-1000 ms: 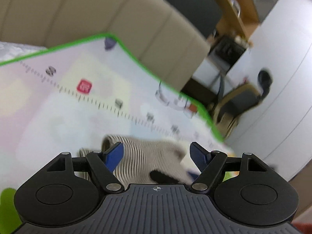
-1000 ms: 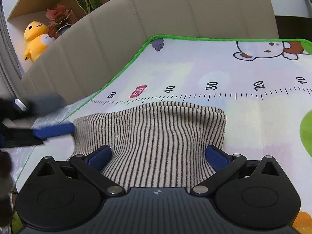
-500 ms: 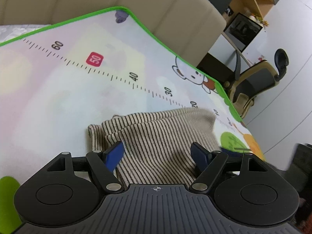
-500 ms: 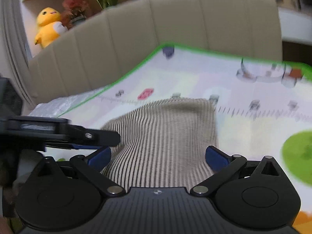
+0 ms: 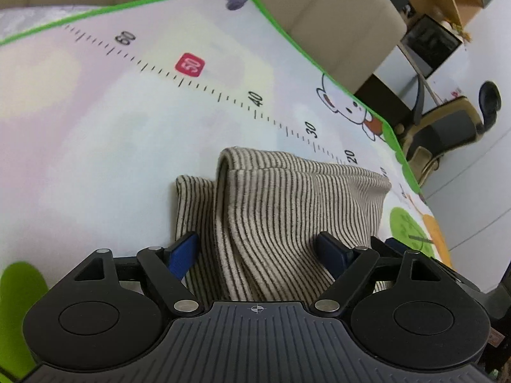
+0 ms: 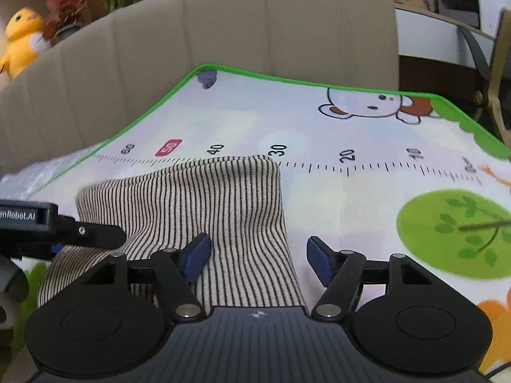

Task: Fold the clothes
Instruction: 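Grasp the folded shirt bundle with the right gripper and adjust it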

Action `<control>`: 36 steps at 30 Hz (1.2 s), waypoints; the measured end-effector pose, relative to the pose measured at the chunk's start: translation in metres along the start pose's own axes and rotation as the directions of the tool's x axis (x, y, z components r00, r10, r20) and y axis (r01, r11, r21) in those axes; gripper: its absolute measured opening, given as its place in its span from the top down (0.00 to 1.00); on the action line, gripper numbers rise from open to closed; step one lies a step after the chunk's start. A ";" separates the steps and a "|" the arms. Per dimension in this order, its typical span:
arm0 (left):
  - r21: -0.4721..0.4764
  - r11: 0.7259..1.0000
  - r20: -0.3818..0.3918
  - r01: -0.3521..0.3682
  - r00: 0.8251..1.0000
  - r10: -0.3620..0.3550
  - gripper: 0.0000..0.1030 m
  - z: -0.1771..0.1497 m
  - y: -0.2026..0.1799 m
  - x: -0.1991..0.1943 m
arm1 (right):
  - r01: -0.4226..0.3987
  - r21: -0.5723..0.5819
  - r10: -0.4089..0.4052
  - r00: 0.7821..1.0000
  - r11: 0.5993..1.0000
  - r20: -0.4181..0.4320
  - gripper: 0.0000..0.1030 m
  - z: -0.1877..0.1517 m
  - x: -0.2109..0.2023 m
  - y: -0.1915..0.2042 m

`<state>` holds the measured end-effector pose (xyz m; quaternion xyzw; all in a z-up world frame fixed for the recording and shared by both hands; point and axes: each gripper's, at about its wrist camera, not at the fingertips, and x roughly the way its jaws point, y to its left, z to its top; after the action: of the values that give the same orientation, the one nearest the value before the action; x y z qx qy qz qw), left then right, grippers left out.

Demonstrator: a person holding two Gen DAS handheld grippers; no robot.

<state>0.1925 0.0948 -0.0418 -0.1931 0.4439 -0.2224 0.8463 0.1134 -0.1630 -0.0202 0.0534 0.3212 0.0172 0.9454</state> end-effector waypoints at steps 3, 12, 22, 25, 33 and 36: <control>0.005 1.000 0.010 -0.007 1.000 0.007 0.17 0.001 -0.001 -0.003 | -0.016 -0.069 0.016 1.000 0.998 0.005 0.35 0.012 -0.008 0.004; 0.027 0.997 0.041 -0.079 0.996 0.077 0.16 0.001 -0.002 -0.011 | -0.084 -0.086 0.088 0.995 0.993 0.053 0.67 0.055 0.004 0.022; 0.031 0.992 0.040 -0.125 0.991 0.124 0.16 0.001 0.003 -0.010 | -0.100 -0.154 0.089 0.993 0.983 -0.077 0.66 0.050 0.065 0.048; 0.042 0.992 0.038 -0.122 0.992 0.120 0.15 0.001 0.001 -0.009 | -0.103 -0.164 0.099 0.995 0.981 -0.033 0.61 0.050 0.046 0.045; 0.042 0.992 0.036 -0.120 0.992 0.119 0.13 0.002 0.001 -0.009 | -0.161 -0.116 0.179 0.971 0.980 0.158 0.32 0.016 -0.034 0.021; 0.045 0.991 0.035 -0.126 0.992 0.124 0.13 0.002 0.000 -0.009 | -0.114 -0.111 0.125 0.987 0.987 0.099 0.53 -0.007 -0.030 0.021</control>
<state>0.1898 0.1004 -0.0345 -0.1484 0.4359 -0.1763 0.8700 0.0849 -0.1436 -0.0054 0.0234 0.2658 0.0878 0.9597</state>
